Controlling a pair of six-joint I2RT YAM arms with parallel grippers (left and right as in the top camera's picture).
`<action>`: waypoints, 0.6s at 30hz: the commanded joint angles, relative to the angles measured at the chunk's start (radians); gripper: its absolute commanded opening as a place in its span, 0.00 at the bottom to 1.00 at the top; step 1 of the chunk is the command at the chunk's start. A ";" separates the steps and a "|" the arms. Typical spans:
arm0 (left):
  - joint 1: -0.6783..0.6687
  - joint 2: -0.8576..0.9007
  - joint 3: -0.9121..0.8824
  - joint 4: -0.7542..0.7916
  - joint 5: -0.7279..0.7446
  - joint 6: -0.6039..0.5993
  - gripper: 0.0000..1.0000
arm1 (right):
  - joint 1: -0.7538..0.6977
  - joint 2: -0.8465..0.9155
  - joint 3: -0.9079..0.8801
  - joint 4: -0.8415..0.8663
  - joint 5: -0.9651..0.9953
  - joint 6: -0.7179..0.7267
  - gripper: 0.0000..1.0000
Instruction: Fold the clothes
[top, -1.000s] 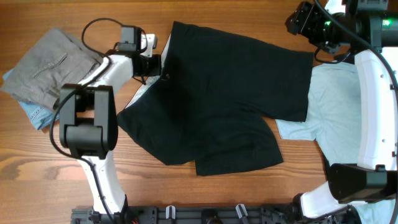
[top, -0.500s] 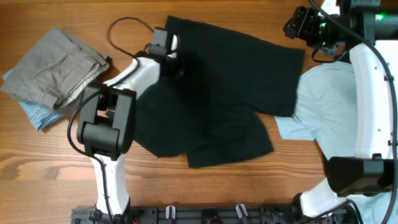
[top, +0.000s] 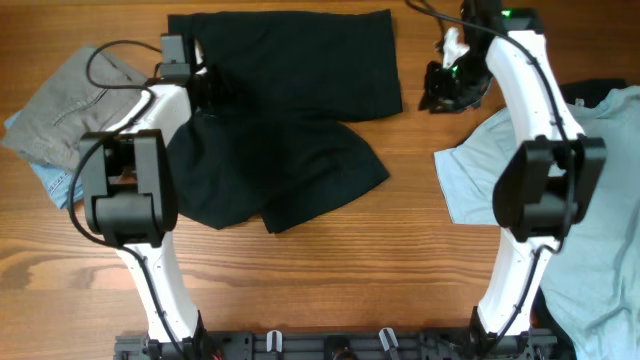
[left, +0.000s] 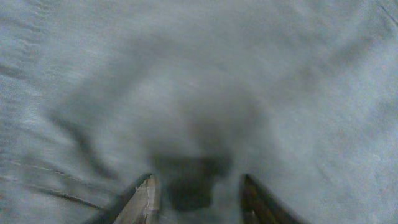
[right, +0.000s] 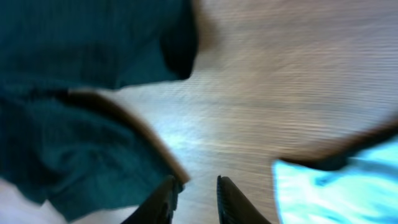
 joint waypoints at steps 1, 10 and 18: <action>-0.038 -0.129 0.000 -0.003 0.023 0.079 0.57 | 0.063 0.093 -0.005 -0.103 -0.171 -0.215 0.58; -0.041 -0.499 0.000 -0.353 0.014 0.177 0.65 | 0.217 0.142 -0.184 -0.047 -0.067 -0.186 0.64; -0.041 -0.470 -0.001 -0.584 -0.097 0.288 0.58 | 0.079 0.111 -0.034 -0.103 0.545 0.140 0.06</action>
